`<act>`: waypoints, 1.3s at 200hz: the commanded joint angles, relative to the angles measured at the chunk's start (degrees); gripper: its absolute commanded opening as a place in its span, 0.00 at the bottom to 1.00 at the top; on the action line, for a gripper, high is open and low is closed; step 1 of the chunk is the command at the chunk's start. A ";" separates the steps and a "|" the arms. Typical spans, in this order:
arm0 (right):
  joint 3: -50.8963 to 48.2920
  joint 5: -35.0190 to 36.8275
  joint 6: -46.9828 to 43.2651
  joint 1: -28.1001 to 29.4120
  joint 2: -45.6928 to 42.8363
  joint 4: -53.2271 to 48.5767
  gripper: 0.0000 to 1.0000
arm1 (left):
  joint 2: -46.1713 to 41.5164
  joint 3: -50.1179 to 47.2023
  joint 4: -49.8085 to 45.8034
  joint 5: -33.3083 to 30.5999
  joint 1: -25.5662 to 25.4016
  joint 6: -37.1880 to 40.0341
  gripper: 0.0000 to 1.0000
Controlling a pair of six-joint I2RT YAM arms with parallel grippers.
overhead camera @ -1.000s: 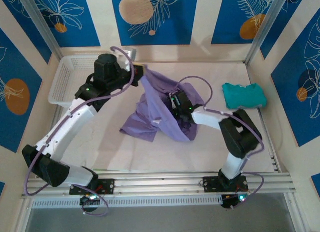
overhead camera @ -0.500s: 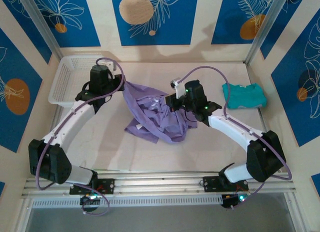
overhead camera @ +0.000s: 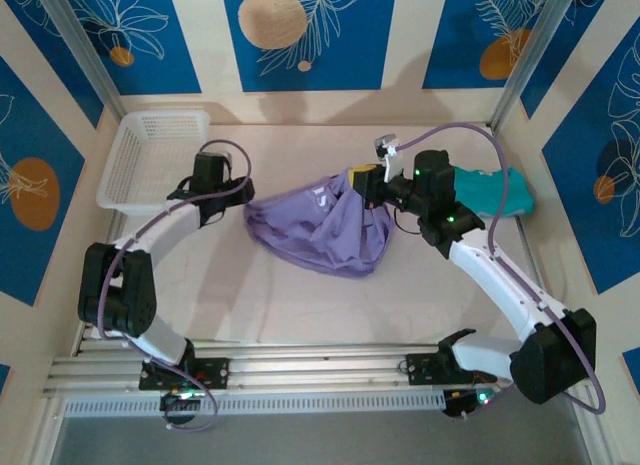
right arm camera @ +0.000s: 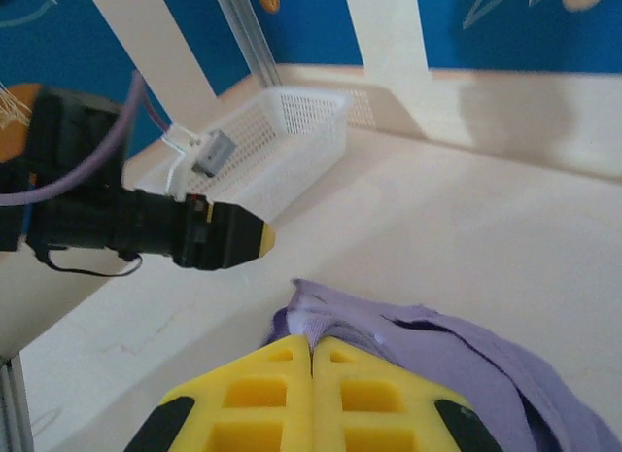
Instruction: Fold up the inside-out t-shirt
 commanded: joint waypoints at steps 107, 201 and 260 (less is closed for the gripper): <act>0.29 -1.90 0.19 -1.21 1.81 -0.98 0.00 | 4.14 4.85 12.63 21.64 -20.83 -2.85 0.59; 5.00 -11.61 3.99 -8.87 -9.04 0.36 0.00 | -3.26 -3.69 13.61 8.91 -5.16 -10.39 0.00; -13.76 -8.66 8.11 -8.51 -8.49 3.90 0.00 | -5.43 -13.42 8.29 1.28 -5.32 -4.33 0.27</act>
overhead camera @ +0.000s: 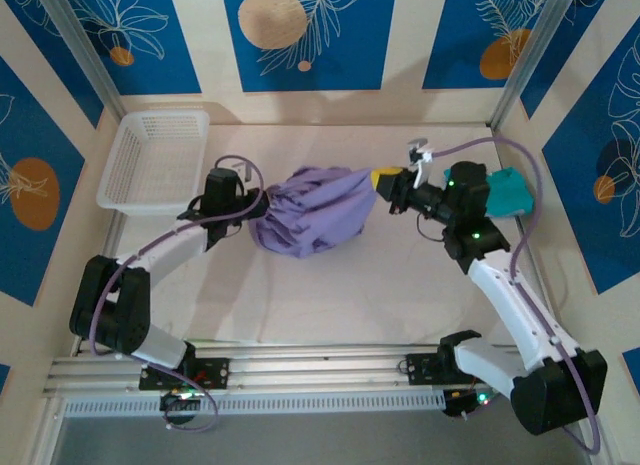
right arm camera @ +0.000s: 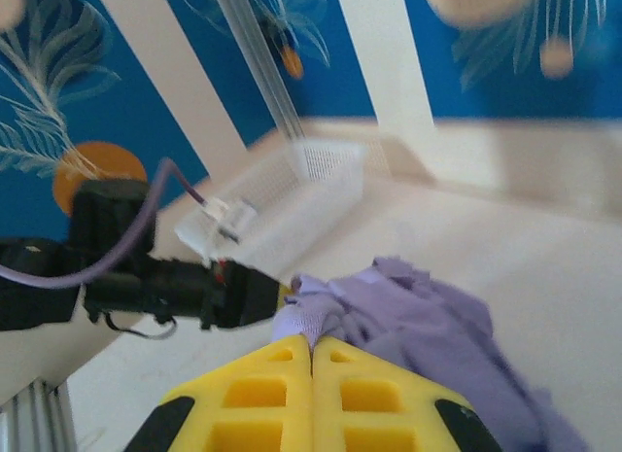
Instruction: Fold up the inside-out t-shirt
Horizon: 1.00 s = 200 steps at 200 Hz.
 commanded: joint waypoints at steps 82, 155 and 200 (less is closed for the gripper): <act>-11.08 3.07 2.93 0.07 0.84 -2.09 0.00 | -1.42 0.55 -5.65 -8.06 -15.44 18.80 0.61; -10.86 3.64 2.58 -0.11 -0.85 -3.37 0.00 | 18.14 17.50 -14.75 -16.19 -15.03 21.76 0.43; -10.44 5.21 0.70 -0.79 -2.08 -6.07 0.00 | 16.77 20.46 -13.31 -14.91 -13.42 21.53 0.01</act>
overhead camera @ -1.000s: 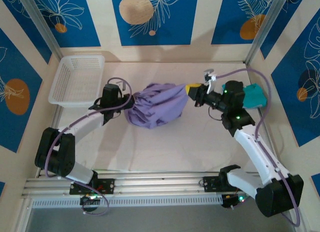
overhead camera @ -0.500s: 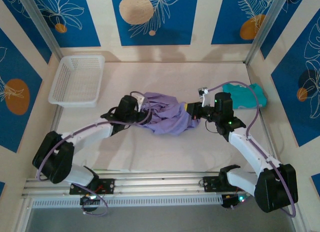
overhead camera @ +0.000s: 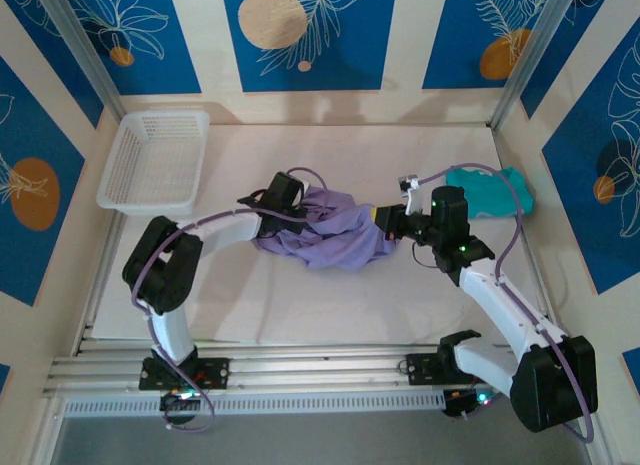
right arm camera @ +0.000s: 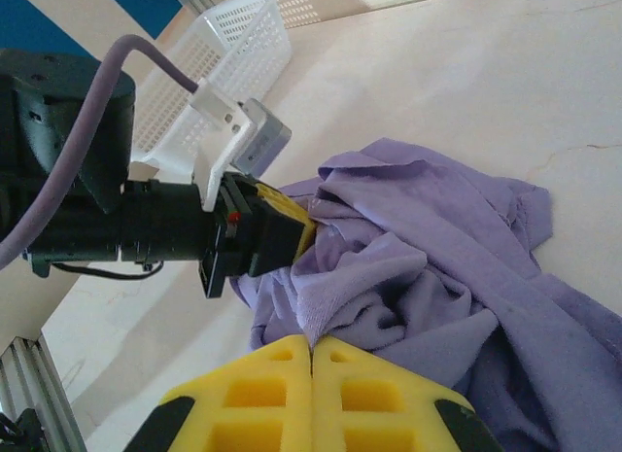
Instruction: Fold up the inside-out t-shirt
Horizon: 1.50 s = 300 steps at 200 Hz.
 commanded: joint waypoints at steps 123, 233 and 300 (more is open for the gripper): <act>13.20 18.54 -1.86 -6.74 -11.48 -12.79 0.00 | -34.43 3.44 8.13 19.20 17.76 -13.41 0.00; -0.03 22.05 -10.09 8.79 -7.53 -4.46 0.35 | -29.19 1.45 10.93 30.23 13.48 -18.90 0.00; 11.95 14.64 -19.54 22.14 8.67 5.25 0.61 | -30.31 2.07 6.09 30.01 5.13 -14.24 0.00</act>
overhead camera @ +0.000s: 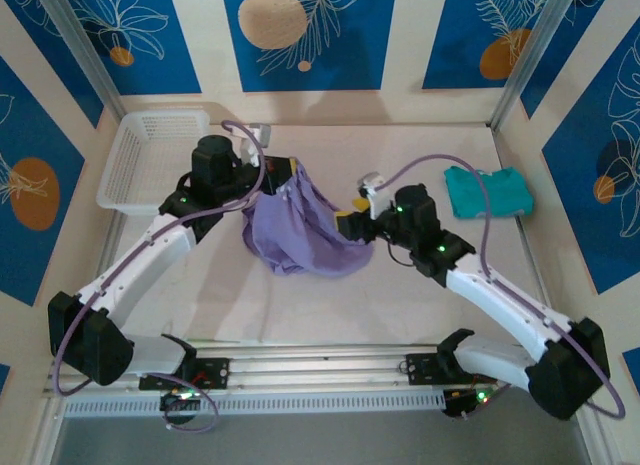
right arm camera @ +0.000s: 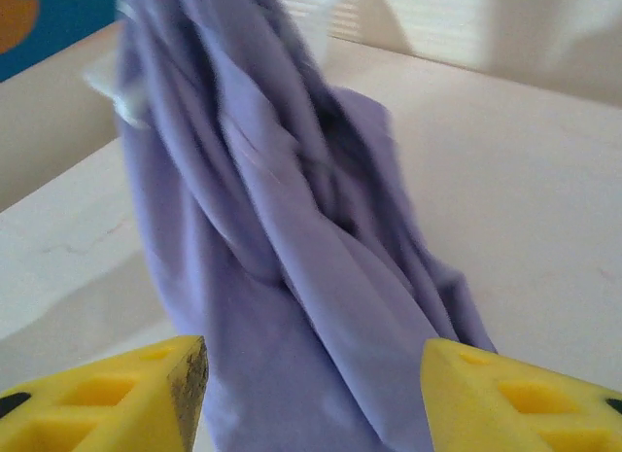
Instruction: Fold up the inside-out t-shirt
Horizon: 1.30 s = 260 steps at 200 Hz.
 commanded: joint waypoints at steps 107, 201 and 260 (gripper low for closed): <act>9.51 -4.96 -2.45 0.15 6.01 5.03 0.00 | -1.46 3.47 -3.21 -6.63 -1.92 4.85 0.00; 24.12 -5.57 1.31 -8.67 -5.13 -3.76 0.00 | 6.03 21.21 -3.83 -7.10 -0.95 5.13 0.00; 20.61 -8.06 -0.58 -7.63 -1.69 -8.72 0.16 | 8.67 21.63 -3.88 -1.78 0.05 1.97 0.00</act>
